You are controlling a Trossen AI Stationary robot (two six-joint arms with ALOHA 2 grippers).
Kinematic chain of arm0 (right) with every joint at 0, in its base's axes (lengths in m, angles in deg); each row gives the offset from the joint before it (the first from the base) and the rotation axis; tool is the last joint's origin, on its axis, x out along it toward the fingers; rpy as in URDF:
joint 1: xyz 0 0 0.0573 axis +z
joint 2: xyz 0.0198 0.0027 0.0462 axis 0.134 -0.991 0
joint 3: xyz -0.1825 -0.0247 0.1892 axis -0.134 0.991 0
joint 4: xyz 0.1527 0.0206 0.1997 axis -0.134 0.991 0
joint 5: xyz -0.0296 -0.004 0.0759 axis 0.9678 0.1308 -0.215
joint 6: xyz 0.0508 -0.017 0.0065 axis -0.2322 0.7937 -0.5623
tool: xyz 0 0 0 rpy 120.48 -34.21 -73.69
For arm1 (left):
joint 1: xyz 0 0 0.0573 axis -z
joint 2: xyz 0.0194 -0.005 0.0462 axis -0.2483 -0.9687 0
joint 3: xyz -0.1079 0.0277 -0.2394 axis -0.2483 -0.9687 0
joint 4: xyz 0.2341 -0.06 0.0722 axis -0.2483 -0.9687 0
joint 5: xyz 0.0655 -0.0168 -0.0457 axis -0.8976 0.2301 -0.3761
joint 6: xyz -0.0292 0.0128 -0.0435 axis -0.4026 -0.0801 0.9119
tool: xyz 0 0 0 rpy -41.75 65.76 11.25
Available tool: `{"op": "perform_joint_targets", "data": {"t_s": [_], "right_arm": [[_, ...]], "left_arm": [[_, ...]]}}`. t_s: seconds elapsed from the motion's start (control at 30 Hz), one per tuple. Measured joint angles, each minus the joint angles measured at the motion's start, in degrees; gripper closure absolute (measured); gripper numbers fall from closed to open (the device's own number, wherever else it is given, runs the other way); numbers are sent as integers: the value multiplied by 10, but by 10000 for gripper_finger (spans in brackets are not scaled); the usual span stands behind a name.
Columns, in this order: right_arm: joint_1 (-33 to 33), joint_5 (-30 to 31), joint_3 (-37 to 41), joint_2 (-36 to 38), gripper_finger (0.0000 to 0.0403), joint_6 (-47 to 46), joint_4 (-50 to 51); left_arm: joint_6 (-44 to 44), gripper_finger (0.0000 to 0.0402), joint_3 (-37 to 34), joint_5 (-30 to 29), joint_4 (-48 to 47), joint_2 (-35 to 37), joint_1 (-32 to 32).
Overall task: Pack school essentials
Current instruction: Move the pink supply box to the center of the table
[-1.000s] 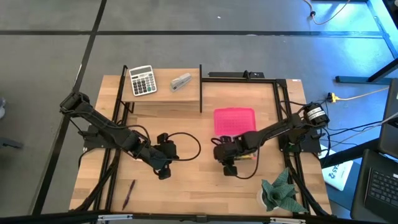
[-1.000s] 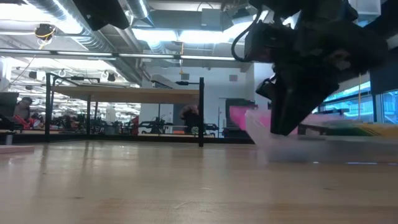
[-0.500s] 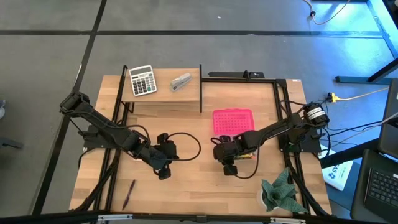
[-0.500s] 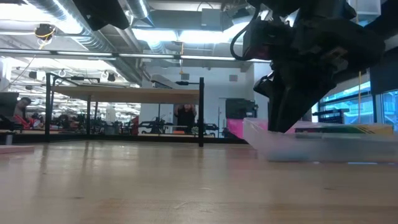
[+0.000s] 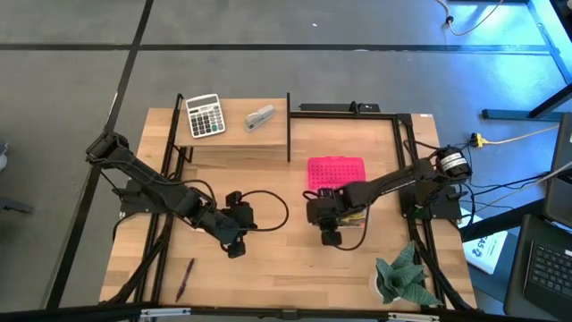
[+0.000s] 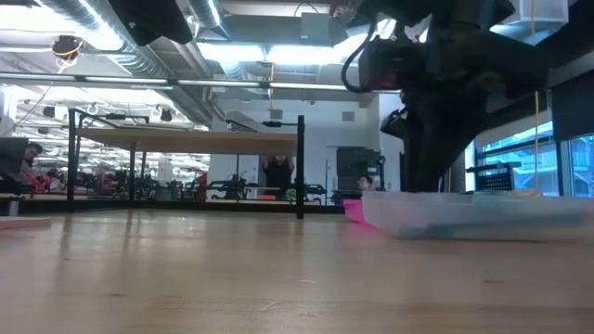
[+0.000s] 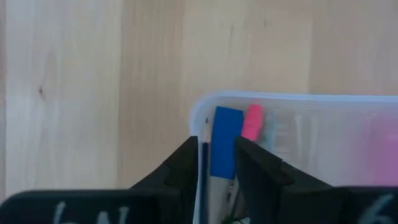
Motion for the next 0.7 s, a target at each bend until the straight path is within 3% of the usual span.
{"op": "perform_joint_targets", "data": {"t_s": [0.13, 0.27, 0.6, 0.7], "right_arm": [[-7, 4, -21, 0, 299, 27, 15], [-24, 47, -25, 1, 304, 28, 16], [-73, 41, -25, -45, 393, 42, 25], [-74, 41, -25, -53, 395, 50, 22]], "left_arm": [[0, 401, 0, 0, 0, 0, 0], [0, 401, 0, 0, 0, 0, 0], [0, 401, 0, 0, 0, 0, 0], [0, 401, 0, 0, 0, 0, 0]]}}
